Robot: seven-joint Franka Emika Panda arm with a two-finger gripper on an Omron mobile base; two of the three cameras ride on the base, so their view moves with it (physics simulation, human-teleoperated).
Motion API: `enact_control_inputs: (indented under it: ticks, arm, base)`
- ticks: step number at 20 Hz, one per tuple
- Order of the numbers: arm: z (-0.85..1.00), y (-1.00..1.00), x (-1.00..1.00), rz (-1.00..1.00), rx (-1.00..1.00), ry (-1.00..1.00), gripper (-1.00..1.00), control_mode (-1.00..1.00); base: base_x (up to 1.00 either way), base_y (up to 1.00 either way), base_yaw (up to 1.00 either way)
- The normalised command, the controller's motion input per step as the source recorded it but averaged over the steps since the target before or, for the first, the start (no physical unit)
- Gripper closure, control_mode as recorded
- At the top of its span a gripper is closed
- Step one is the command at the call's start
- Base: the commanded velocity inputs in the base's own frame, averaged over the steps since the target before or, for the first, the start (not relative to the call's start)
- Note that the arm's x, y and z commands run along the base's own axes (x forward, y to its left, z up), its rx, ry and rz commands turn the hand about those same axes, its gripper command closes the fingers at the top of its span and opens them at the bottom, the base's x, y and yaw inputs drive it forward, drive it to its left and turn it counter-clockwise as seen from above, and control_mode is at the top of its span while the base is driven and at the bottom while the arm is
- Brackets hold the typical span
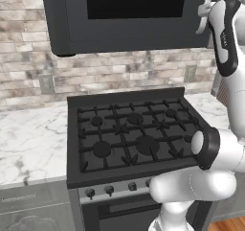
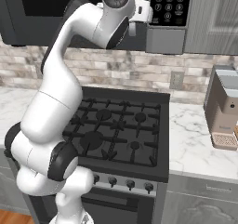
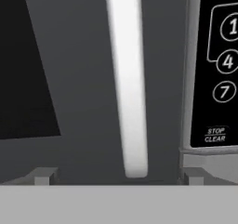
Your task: Retrieve the reheated potato from the microwave, then place the potato, cheese, and condiment on the cutting board.
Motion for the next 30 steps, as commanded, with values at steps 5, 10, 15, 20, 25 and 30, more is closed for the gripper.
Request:
enact_control_inputs:
  ticks: [5,10,15,20,25,30]
  arm:
    - [-0.07,0.0,0.49,0.0,0.02,0.0,-1.0,-1.0]
    - [-0.02,-0.02,0.47,0.04,0.06,0.0,-1.0,-1.0]
    - [0.0,0.0,0.42,0.06,0.04,0.0,-1.0,-1.0]
    - [0.0,0.0,0.39,0.09,0.05,0.0,-1.0,-1.0]
    - [-0.04,0.01,0.33,0.08,0.03,0.0,-1.0,-1.0]
    - [-0.26,0.55,0.2,0.0,0.0,-0.12,1.0,-1.0]
  base:
    - [0.0,0.0,0.0]
    - [0.0,0.0,0.0]
    - [0.0,0.0,0.0]
    - [0.0,0.0,0.0]
    - [0.0,0.0,0.0]
    - [0.0,0.0,0.0]
